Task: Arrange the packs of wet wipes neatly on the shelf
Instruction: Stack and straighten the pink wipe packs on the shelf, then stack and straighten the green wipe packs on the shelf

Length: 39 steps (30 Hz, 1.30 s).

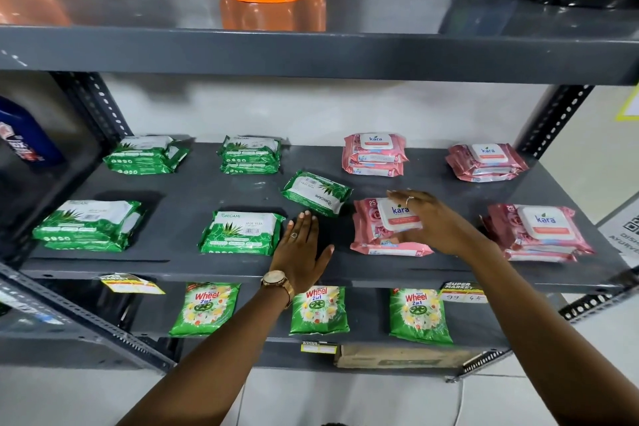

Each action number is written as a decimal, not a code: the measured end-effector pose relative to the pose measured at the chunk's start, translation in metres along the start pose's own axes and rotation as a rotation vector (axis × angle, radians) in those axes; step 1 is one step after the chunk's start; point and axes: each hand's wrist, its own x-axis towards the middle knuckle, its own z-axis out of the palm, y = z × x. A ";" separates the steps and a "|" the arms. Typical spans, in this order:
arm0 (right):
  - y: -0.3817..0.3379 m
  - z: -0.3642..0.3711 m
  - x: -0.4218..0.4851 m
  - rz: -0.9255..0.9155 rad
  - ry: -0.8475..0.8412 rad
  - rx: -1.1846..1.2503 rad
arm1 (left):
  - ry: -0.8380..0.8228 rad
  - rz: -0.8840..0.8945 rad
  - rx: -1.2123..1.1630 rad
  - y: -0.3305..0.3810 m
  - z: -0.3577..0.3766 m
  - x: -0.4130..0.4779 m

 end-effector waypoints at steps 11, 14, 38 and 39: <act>-0.008 0.011 -0.004 0.006 0.097 -0.011 | 0.001 -0.023 -0.012 0.002 0.000 0.000; -0.008 0.011 -0.003 0.007 0.081 -0.025 | 0.008 -0.022 -0.004 0.003 -0.001 0.001; -0.115 0.042 0.127 0.068 -0.120 -0.121 | 0.212 -0.179 -0.162 -0.161 -0.079 -0.070; -0.117 0.045 0.137 0.104 -0.130 -0.120 | 0.182 -0.214 -0.162 -0.178 -0.079 -0.071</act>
